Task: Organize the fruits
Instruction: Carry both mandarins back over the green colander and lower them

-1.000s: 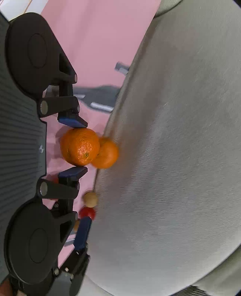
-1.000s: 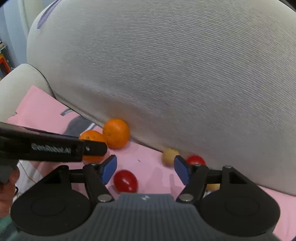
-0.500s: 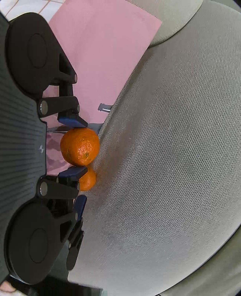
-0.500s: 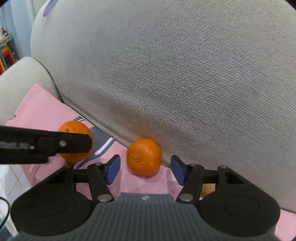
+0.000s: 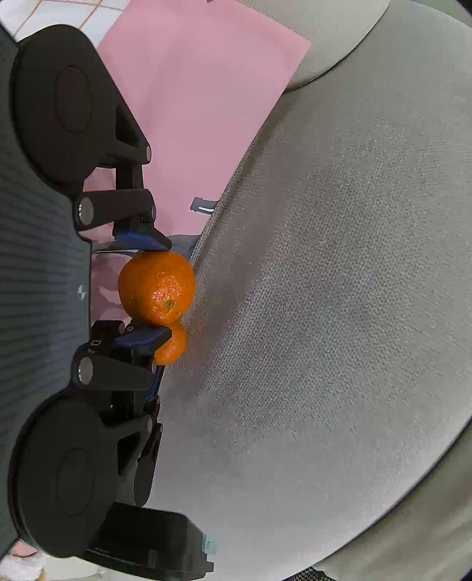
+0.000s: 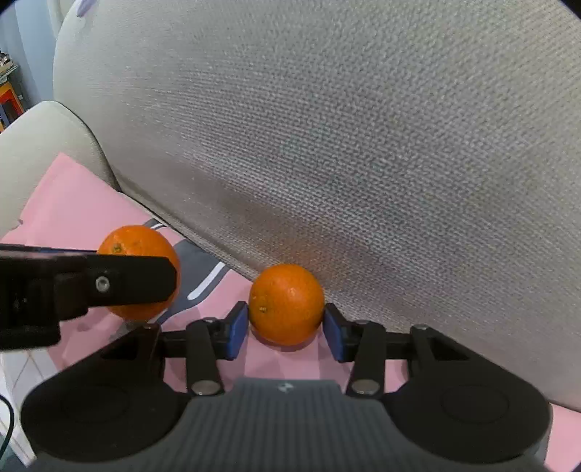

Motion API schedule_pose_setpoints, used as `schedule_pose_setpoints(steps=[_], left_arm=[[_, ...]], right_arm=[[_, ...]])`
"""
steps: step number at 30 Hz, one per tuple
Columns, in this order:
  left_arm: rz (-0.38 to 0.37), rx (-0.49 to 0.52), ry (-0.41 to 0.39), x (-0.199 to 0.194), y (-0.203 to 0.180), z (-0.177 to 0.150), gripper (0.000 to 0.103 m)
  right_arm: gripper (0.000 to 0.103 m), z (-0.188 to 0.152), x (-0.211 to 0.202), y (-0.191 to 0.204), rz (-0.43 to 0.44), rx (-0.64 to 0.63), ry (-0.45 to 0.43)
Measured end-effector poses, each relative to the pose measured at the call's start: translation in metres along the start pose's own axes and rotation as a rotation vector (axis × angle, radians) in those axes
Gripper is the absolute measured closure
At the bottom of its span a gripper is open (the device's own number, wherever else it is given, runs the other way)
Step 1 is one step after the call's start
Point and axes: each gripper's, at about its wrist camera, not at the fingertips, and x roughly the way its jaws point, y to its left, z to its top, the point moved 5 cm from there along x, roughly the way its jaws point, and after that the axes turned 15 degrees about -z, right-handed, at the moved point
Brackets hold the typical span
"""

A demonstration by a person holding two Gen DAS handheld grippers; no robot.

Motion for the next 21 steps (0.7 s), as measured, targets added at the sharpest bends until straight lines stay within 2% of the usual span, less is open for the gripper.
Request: schedule_pose_setpoints(steps=[8,13,21], left_arm=[[-0.019,0.026,-0.019,-0.022,-0.024,0.0,0.052],[-0.025,0.047,-0.025,-0.037,-0.044,-0.003,0.052],[-0.071,0.114,0.0,-0.046,-0.088,-0.022,0.052]], right_arm=[[0.061,-0.003,-0.05,-0.011,0.009,-0.004,-0.047],[0.061,-0.021,-0.092,-0.023,0.007,0.008,-0.071],[0.061,-0.047,-0.135,-0.043,-0.008,0.034,-0.095]])
